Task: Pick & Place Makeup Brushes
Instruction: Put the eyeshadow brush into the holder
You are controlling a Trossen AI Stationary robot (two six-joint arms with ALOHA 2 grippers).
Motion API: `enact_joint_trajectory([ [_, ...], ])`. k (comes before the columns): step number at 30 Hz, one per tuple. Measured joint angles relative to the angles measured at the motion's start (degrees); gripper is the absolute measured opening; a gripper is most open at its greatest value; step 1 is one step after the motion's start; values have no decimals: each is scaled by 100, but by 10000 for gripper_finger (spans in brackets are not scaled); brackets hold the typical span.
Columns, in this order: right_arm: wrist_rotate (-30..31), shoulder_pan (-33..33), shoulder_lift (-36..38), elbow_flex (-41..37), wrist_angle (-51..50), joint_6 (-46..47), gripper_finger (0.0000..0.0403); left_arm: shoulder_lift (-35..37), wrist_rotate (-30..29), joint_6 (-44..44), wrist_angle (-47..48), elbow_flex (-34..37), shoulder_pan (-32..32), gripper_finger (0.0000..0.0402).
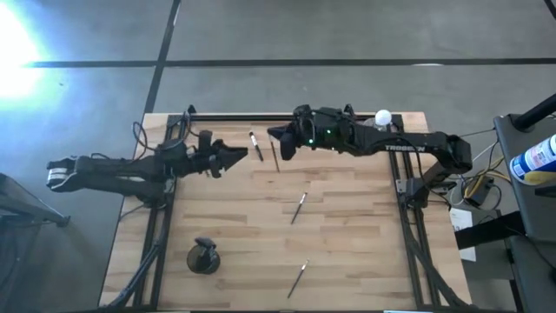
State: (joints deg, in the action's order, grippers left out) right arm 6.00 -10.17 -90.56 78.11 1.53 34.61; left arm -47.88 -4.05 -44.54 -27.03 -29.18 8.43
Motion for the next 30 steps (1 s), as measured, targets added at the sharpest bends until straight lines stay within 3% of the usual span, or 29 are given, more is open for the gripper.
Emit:
enact_joint_trajectory([
  [7,-9,424,-40,82,913,-184,8,-213,518,195,-42,-617,122,133],
  [24,0,594,-55,137,1372,-239,8,-1239,971,906,-36,-1562,124,132],
  [30,-5,605,-55,137,1374,-297,8,-1356,1108,1154,-41,-1750,126,92],
])
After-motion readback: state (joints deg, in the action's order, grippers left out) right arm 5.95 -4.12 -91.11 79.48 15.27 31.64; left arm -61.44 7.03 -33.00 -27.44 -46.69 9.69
